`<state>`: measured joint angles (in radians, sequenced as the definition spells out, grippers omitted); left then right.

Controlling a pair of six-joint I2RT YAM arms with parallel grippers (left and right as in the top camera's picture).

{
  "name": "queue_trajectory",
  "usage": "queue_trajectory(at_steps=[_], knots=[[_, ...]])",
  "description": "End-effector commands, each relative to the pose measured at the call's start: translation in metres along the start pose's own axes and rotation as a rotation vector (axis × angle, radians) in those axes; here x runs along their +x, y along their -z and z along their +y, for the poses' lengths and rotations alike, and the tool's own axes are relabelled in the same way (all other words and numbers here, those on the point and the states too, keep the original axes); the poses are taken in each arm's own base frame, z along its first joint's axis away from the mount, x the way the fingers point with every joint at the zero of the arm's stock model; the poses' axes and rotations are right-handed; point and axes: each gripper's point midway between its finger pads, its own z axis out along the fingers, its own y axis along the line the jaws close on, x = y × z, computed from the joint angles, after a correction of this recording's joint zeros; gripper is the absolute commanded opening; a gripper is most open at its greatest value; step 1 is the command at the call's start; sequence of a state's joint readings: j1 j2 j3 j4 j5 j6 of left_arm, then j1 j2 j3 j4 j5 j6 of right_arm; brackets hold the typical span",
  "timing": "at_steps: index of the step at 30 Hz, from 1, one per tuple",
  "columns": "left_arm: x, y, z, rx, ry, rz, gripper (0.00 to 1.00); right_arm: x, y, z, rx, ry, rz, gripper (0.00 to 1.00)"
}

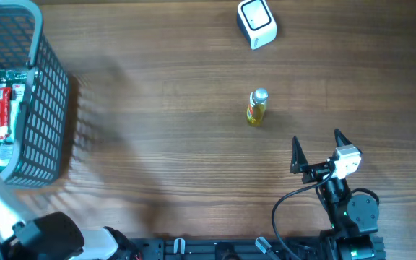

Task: Scan the item barcode
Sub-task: 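Return the left gripper to the basket and grasp the green-lidded tub, then lift the green-lidded tub out and carry it toward the scanner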

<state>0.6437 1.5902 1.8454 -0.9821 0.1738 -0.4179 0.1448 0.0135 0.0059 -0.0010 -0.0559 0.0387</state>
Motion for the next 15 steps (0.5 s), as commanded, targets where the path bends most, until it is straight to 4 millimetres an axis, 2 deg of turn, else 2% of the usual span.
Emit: queue_trajectory(at_steps=[1, 4, 7, 12, 15], knots=[[-0.005, 0.06, -0.078, 0.382, -0.131, 0.006, 0.39, -0.001, 0.0, 0.0, -0.003, 0.012, -0.006, 1.0], [0.01, 0.088, -0.108, 0.538, -0.172, 0.049, 0.35, -0.001, 0.0, 0.0, -0.003, 0.013, -0.006, 0.99], [0.031, 0.096, -0.124, 0.579, -0.26, 0.083, 0.33, -0.001, 0.0, 0.0, -0.003, 0.013, -0.006, 1.0], [0.094, 0.092, -0.151, 0.578, -0.474, 0.205, 0.34, -0.001, 0.0, 0.0, -0.003, 0.012, -0.006, 1.0], [0.137, 0.093, -0.165, 0.584, -0.668, 0.27, 0.35, -0.001, 0.0, 0.0, -0.003, 0.012, -0.006, 1.0]])
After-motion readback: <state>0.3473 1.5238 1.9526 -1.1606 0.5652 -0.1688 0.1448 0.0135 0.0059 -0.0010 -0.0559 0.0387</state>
